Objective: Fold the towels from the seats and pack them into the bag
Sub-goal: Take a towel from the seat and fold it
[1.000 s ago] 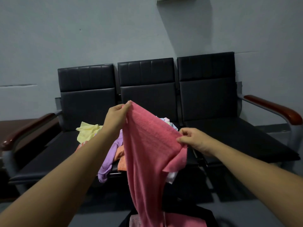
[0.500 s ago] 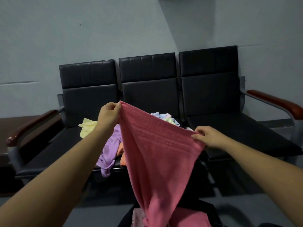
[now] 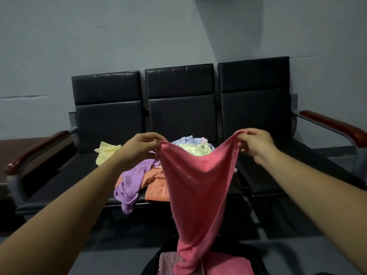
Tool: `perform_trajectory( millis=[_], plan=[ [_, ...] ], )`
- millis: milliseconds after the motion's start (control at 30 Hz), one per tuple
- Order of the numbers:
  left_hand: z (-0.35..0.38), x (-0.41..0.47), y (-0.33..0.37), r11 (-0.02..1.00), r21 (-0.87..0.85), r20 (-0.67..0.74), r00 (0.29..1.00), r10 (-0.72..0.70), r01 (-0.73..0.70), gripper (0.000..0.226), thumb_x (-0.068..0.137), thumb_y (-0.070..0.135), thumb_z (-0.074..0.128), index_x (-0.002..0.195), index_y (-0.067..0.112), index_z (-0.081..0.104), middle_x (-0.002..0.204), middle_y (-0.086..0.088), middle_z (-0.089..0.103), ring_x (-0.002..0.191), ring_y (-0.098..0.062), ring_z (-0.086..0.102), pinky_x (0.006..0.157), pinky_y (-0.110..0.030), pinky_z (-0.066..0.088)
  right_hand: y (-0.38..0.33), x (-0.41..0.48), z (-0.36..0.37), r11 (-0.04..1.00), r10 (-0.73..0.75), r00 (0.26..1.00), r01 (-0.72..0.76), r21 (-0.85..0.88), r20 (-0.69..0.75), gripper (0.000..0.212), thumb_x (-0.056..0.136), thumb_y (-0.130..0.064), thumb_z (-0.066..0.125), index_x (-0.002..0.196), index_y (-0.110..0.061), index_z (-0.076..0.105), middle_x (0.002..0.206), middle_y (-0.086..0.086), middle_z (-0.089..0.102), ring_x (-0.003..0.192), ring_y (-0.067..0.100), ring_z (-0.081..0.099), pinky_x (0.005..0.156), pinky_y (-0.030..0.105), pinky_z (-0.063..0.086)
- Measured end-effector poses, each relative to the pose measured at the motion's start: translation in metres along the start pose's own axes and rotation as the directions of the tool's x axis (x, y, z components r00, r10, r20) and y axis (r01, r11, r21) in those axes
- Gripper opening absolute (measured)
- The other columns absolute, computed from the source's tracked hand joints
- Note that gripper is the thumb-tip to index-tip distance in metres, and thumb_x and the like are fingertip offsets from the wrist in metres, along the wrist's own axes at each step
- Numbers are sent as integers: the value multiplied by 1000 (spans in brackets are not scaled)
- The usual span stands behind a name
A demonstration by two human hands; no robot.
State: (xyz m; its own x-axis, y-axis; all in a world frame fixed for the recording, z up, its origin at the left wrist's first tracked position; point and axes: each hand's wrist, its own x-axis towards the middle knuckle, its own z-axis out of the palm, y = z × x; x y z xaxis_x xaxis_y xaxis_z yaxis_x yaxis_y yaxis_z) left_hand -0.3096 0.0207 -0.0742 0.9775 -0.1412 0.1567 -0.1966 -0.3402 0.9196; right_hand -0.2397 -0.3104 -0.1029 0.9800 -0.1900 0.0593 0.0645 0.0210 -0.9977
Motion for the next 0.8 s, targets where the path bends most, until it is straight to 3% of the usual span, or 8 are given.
perform_trajectory(
  millis=[167, 300, 367, 433, 533, 633, 733, 800],
  plan=[
    [12, 1, 12, 999, -43, 21, 999, -27, 28, 11, 98, 2, 57, 88, 5, 60, 77, -8, 60, 69, -15, 61, 62, -26, 54, -4, -10, 15, 989, -51, 994, 64, -136, 97, 8, 95, 6, 60, 96, 4, 68, 69, 13, 66, 45, 8, 62, 46, 17, 52],
    [20, 1, 15, 1000, 28, 17, 1000, -5, 4, 3, 97, 2, 59, 99, 3, 61, 79, -11, 64, 70, -20, 63, 65, -28, 56, -10, -16, 25, 995, -72, 984, 82, -55, 160, 16, 92, 14, 55, 97, 2, 65, 80, 21, 67, 55, 16, 67, 53, 23, 55],
    [24, -1, 18, 1000, 2, 18, 1000, -12, 12, 16, 98, -1, 54, 104, 4, 68, 86, -15, 66, 74, -21, 64, 69, -27, 58, -15, -21, 29, 989, -125, 978, 136, -54, 167, 21, 91, 14, 56, 95, -6, 59, 78, 19, 67, 55, 18, 66, 51, 24, 54],
    [27, -3, 23, 997, -65, 57, 998, -33, 37, 25, 99, -4, 49, 97, 2, 73, 94, -20, 65, 79, -22, 65, 74, -27, 59, -19, -27, 33, 972, -202, 963, 219, -85, 176, 25, 90, 13, 57, 90, -12, 53, 70, 15, 66, 51, 17, 65, 49, 27, 53],
    [29, -8, 32, 989, -134, 145, 988, -44, 64, 28, 97, -10, 48, 102, 1, 73, 98, -16, 72, 87, -21, 71, 81, -26, 59, -23, -34, 40, 948, -248, 942, 284, -144, 226, 26, 89, 13, 59, 77, -10, 59, 65, 12, 67, 51, 16, 66, 52, 28, 54],
    [30, -12, 36, 991, 119, 178, 983, 37, -58, 23, 93, 1, 64, 113, 9, 73, 97, -3, 78, 89, -12, 74, 79, -19, 57, -29, -46, 48, 945, -220, 925, 281, -167, 311, 30, 89, 15, 55, 76, -7, 71, 74, 18, 71, 57, 17, 68, 58, 24, 58],
    [33, -11, 39, 958, 253, 125, 987, 104, -133, 14, 91, 12, 70, 103, 9, 76, 87, 0, 78, 80, -10, 74, 73, -20, 57, -32, -60, 56, 949, -196, 888, 279, -148, 417, 21, 89, 10, 60, 83, 0, 76, 78, 22, 72, 63, 17, 70, 64, 23, 59],
    [36, -10, 39, 927, 333, 101, 984, 148, -173, 9, 91, 20, 72, 97, 17, 76, 83, 2, 77, 77, -11, 73, 73, -25, 59, -35, -72, 59, 927, -191, 826, 329, -179, 530, 7, 88, -2, 71, 90, 2, 78, 77, 14, 75, 69, 13, 70, 69, 22, 58]
  ],
)
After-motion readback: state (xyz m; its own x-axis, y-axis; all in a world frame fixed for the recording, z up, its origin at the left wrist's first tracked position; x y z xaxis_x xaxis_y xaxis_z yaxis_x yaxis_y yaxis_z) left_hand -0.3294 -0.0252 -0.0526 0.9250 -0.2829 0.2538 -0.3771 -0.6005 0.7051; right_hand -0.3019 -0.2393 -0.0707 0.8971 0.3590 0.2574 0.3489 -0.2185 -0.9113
